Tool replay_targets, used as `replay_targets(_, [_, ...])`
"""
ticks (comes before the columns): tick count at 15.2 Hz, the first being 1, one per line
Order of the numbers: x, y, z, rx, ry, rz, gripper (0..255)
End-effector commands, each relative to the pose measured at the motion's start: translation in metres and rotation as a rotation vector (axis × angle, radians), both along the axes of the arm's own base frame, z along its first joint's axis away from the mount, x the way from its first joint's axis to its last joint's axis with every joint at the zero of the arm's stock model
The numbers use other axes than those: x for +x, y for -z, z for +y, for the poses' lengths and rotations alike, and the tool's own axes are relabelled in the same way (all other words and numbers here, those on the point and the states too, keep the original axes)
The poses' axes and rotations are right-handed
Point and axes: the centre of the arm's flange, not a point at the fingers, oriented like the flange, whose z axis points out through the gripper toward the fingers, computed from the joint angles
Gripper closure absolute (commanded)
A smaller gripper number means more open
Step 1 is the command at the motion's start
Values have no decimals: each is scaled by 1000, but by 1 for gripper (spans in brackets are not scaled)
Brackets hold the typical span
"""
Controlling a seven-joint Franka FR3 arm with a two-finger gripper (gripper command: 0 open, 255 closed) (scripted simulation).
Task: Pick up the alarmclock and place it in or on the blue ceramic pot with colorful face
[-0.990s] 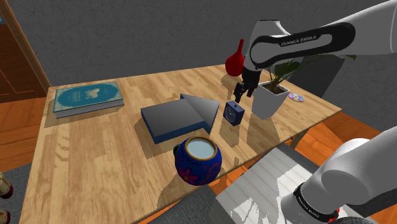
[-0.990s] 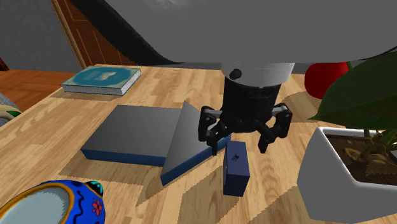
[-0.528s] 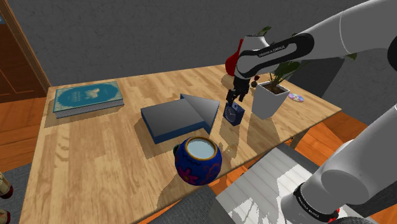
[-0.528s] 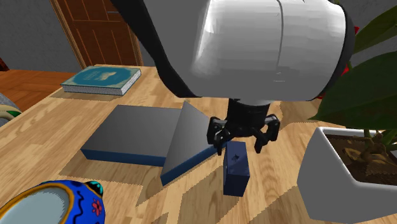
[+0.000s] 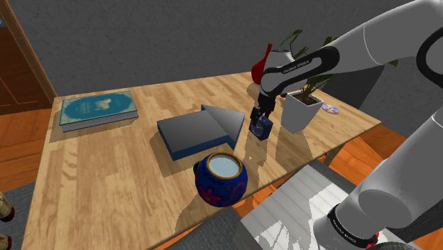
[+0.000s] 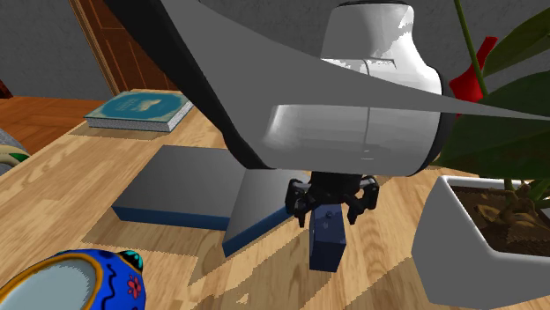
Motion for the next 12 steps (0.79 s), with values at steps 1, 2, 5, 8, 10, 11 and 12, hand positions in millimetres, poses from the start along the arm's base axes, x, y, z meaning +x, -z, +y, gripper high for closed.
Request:
replay_targets(1, [0,1,-1,0,0,-1,0])
replay_targets(2, [0,1,-1,0,0,-1,0])
replay_targets(5, [0,1,-1,0,0,-1,0])
replay_targets(8, [0,1,-1,0,0,-1,255])
replay_targets(10, [0,1,-1,0,0,-1,255])
replay_targets(11, [0,1,-1,0,0,-1,255])
replay_targets(12, [0,1,-1,0,0,-1,255])
